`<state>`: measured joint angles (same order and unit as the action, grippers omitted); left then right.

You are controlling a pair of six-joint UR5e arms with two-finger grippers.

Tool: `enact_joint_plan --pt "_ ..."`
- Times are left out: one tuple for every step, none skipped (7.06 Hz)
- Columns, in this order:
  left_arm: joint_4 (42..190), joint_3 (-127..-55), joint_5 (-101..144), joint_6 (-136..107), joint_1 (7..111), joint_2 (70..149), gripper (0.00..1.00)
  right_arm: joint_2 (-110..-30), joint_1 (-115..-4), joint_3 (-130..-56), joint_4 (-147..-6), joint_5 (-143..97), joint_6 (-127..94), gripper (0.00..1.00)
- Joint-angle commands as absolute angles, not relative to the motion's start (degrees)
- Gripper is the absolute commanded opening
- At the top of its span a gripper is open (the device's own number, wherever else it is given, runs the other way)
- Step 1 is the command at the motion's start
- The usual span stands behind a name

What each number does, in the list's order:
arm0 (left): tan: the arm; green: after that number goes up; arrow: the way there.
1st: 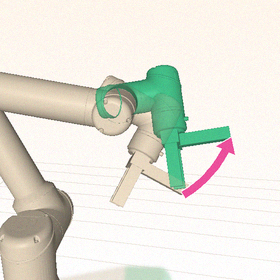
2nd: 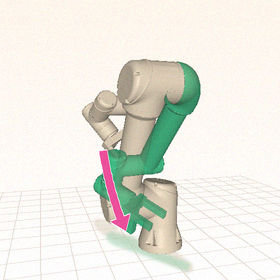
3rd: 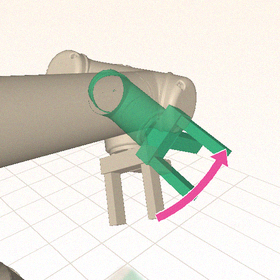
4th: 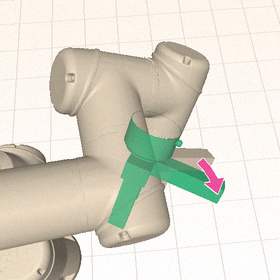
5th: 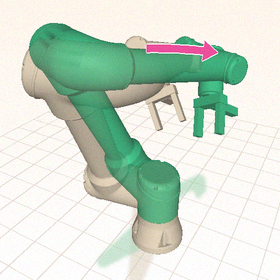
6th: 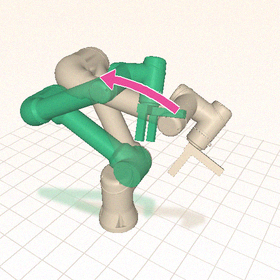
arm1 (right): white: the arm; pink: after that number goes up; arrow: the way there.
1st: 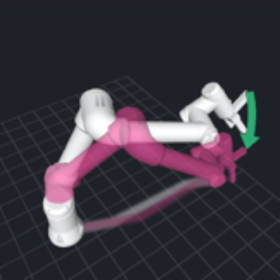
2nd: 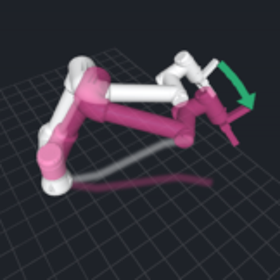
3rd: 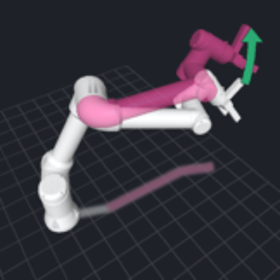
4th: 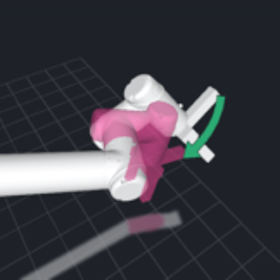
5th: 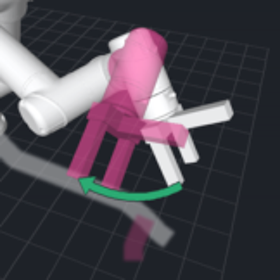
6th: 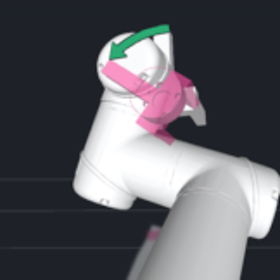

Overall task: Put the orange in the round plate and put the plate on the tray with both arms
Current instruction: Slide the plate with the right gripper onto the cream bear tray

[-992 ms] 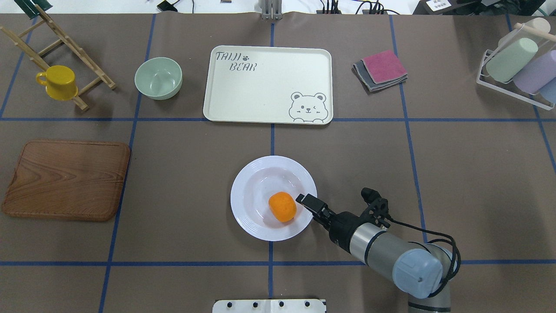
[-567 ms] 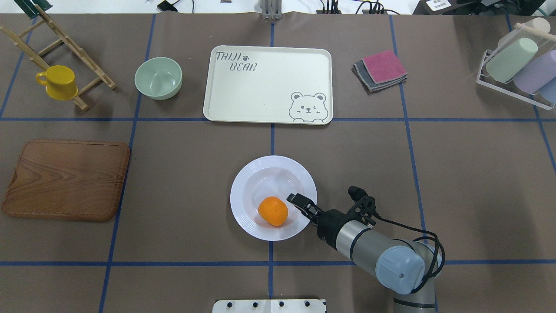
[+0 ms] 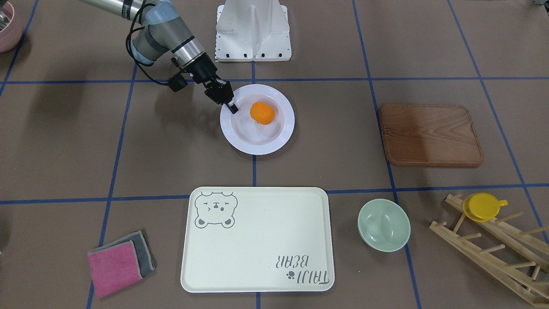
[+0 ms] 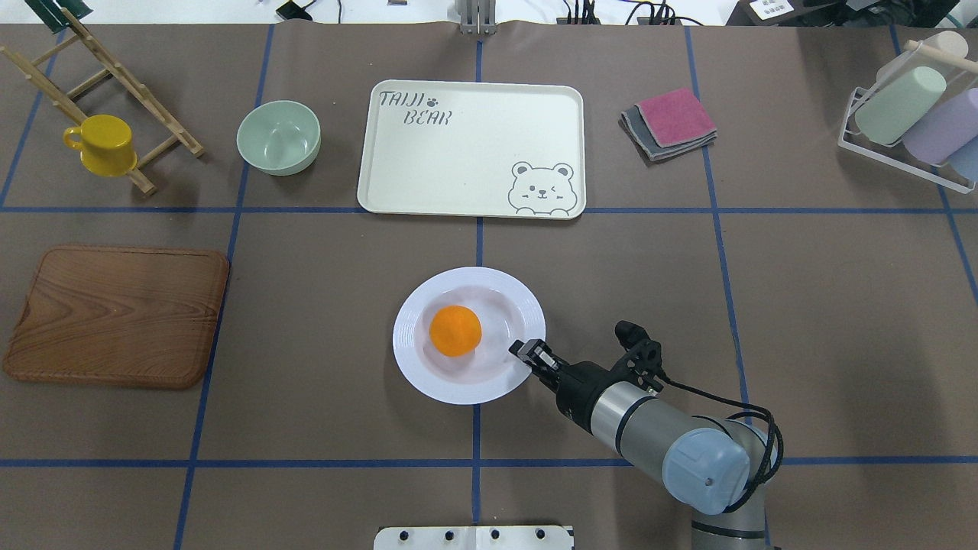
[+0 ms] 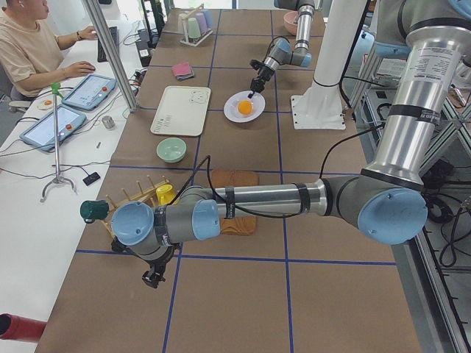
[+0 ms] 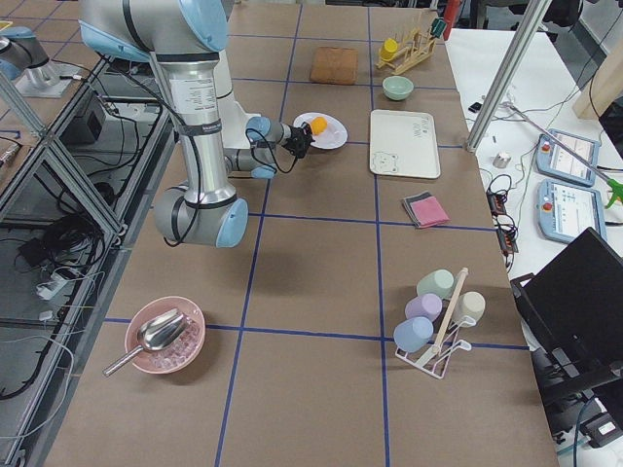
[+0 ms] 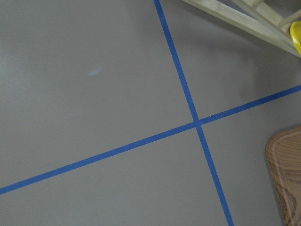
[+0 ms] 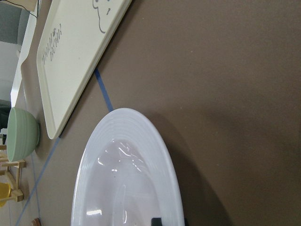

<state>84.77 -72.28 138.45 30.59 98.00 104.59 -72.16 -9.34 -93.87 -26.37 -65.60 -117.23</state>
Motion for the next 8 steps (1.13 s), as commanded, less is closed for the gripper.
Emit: enact_joint_plan --pt "84.81 -72.68 138.52 30.59 98.09 104.59 1.00 -72.16 -9.32 -96.14 -26.11 -61.90 -117.34 0.00" --pt "84.81 -72.69 138.52 30.59 98.09 104.59 1.00 -72.16 -9.23 -97.20 -26.02 -59.18 -116.90 0.00" --pt "84.81 -72.86 138.52 30.59 98.09 104.59 1.00 -72.07 -9.75 -98.43 -26.02 -57.76 -116.63 0.00" --pt "84.81 -73.12 138.43 30.59 98.09 104.59 1.00 -71.37 -12.02 -98.44 -26.10 -57.66 -116.54 0.00" --pt "84.81 -73.12 138.43 30.59 98.00 104.59 1.00 -69.37 -15.09 -97.65 -26.54 -57.83 -116.72 0.00" --pt "84.81 -73.13 138.43 30.59 98.00 104.33 1.00 -67.87 -17.55 -95.21 -26.63 -58.09 -116.89 0.00" --pt "84.99 -73.13 138.51 30.59 98.00 104.24 1.00 -62.20 -20.36 -87.18 -26.72 -58.27 -116.98 0.00" --pt "84.99 -73.13 138.43 30.59 98.00 104.24 1.00 -56.40 -23.17 -78.57 -26.72 -59.75 -117.33 0.00"
